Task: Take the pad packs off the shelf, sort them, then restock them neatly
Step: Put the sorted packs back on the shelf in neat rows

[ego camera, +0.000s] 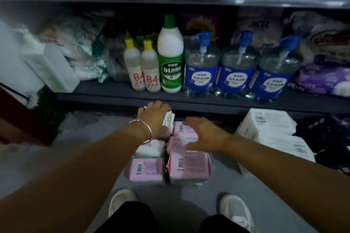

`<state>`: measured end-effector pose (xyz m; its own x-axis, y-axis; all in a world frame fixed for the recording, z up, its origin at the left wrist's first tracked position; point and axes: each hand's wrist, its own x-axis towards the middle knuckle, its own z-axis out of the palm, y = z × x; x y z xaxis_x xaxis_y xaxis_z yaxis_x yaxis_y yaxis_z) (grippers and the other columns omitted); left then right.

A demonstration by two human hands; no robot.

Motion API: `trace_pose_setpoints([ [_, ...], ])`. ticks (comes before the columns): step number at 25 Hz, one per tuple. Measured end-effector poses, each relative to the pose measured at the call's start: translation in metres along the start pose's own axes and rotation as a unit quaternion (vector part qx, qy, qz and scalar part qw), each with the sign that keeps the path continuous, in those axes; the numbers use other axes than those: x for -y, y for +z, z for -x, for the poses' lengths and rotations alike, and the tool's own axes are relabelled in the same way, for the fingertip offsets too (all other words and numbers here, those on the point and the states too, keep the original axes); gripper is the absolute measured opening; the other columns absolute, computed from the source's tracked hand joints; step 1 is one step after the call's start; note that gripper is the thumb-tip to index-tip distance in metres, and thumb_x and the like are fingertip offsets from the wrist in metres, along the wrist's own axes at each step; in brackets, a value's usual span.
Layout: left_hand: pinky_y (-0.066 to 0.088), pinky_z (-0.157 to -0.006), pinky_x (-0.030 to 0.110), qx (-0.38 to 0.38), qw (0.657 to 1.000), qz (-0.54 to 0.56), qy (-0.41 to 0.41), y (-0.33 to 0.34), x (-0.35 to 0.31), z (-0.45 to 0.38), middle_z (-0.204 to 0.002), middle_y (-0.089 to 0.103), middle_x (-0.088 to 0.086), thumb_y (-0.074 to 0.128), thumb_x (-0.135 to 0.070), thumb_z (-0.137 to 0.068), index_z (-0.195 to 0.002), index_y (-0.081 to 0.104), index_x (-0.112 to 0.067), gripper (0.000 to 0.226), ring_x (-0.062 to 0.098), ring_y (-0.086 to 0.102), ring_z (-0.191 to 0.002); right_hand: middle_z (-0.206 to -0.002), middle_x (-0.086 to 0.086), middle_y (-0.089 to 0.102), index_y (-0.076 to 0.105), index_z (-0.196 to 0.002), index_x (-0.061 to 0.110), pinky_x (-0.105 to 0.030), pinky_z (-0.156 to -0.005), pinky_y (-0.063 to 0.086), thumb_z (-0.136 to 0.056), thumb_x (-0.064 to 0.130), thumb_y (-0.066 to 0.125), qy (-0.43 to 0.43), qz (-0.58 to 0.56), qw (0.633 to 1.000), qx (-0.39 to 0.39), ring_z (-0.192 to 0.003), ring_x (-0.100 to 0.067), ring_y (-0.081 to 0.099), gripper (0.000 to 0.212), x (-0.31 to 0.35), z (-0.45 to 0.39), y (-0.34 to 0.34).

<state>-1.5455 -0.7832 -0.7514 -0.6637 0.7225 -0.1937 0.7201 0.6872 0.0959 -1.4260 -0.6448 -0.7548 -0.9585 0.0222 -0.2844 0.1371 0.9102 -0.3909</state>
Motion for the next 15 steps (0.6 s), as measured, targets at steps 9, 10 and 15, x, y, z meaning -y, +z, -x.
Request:
trace_pose_setpoints([
  [9, 0.030, -0.102, 0.041, 0.000, 0.997, 0.054, -0.049, 0.067, 0.020, -0.035, -0.138, 0.036, -0.001, 0.065, -0.040, -0.081, -0.138, 0.035, -0.026, 0.066, 0.024, 0.029, -0.130, -0.140, -0.006, 0.037, 0.020, -0.142, 0.018, -0.040, -0.100, 0.040, -0.070, 0.039, 0.077, 0.004, 0.073, 0.987, 0.145, -0.123, -0.023, 0.038, 0.094, -0.020, -0.014, 0.080],
  [10, 0.029, -0.103, 0.042, -0.007, 0.997, 0.057, -0.053, 0.072, 0.021, -0.038, -0.139, 0.036, -0.001, 0.064, -0.043, -0.081, -0.138, 0.035, -0.027, 0.066, 0.024, 0.028, -0.131, -0.131, -0.007, 0.044, 0.030, -0.134, 0.016, -0.036, -0.092, 0.044, -0.072, 0.037, 0.075, 0.003, 0.072, 0.990, 0.124, -0.114, -0.022, 0.044, 0.080, -0.021, -0.017, 0.077],
  [15, 0.028, -0.105, 0.043, -0.066, 0.986, 0.094, -0.117, 0.082, 0.029, -0.052, -0.146, 0.029, 0.002, 0.049, -0.037, -0.093, -0.140, 0.035, -0.021, 0.052, 0.028, 0.025, -0.132, -0.100, 0.000, 0.049, 0.041, -0.101, 0.021, -0.028, -0.072, 0.044, -0.068, 0.040, 0.079, 0.054, -0.011, 0.998, 0.042, -0.089, -0.018, 0.050, 0.054, -0.043, -0.042, 0.045],
])
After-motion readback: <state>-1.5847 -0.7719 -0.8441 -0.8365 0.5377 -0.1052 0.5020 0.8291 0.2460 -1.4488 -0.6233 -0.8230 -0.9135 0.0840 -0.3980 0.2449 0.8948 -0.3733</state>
